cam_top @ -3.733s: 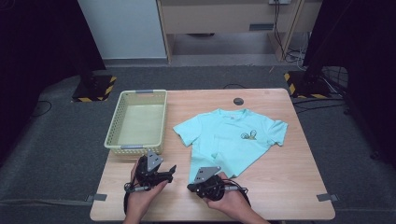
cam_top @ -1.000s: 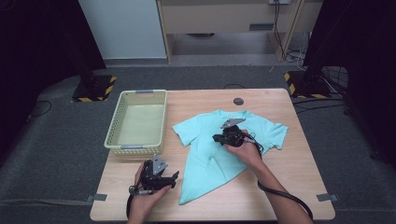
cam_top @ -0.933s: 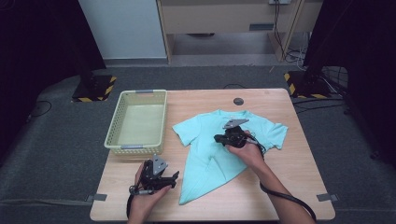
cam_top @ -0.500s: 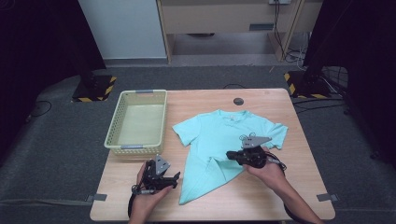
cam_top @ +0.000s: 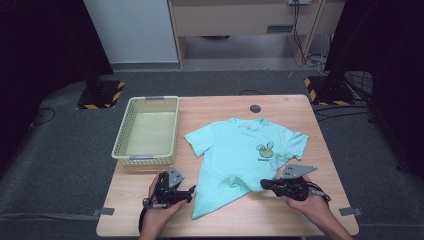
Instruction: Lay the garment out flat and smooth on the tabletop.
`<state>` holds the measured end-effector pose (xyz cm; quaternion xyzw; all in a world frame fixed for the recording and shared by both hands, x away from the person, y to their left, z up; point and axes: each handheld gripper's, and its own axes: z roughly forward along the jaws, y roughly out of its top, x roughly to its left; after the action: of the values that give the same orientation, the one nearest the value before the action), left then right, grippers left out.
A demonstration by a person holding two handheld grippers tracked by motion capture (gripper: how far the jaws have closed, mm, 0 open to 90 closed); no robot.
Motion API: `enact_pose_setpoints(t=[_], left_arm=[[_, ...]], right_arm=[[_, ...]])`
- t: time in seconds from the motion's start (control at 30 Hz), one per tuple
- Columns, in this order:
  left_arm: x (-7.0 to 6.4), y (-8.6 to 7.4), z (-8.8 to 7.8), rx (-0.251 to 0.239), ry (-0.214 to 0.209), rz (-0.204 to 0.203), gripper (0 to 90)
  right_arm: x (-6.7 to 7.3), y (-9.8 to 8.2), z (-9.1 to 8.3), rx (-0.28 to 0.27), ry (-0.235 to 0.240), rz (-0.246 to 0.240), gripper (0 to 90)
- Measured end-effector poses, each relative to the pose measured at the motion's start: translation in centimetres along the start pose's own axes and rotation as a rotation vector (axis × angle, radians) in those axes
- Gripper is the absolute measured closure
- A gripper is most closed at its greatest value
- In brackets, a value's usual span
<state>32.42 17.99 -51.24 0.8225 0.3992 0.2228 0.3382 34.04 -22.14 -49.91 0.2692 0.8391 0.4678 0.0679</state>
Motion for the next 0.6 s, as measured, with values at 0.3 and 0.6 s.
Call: enact_pose_setpoints(t=[0.3,0.6], left_arm=[[-0.5,0.7,-0.1,0.014,-0.041,0.0,16.5],[-1.1,-1.1,-1.5,0.034,-0.056,0.008,15.4]], right_arm=[[0.0,-3.1,-2.1,0.019,-0.015,0.04,85.8],[0.4,-4.3,-4.3,0.029,-0.054,0.055,85.6]])
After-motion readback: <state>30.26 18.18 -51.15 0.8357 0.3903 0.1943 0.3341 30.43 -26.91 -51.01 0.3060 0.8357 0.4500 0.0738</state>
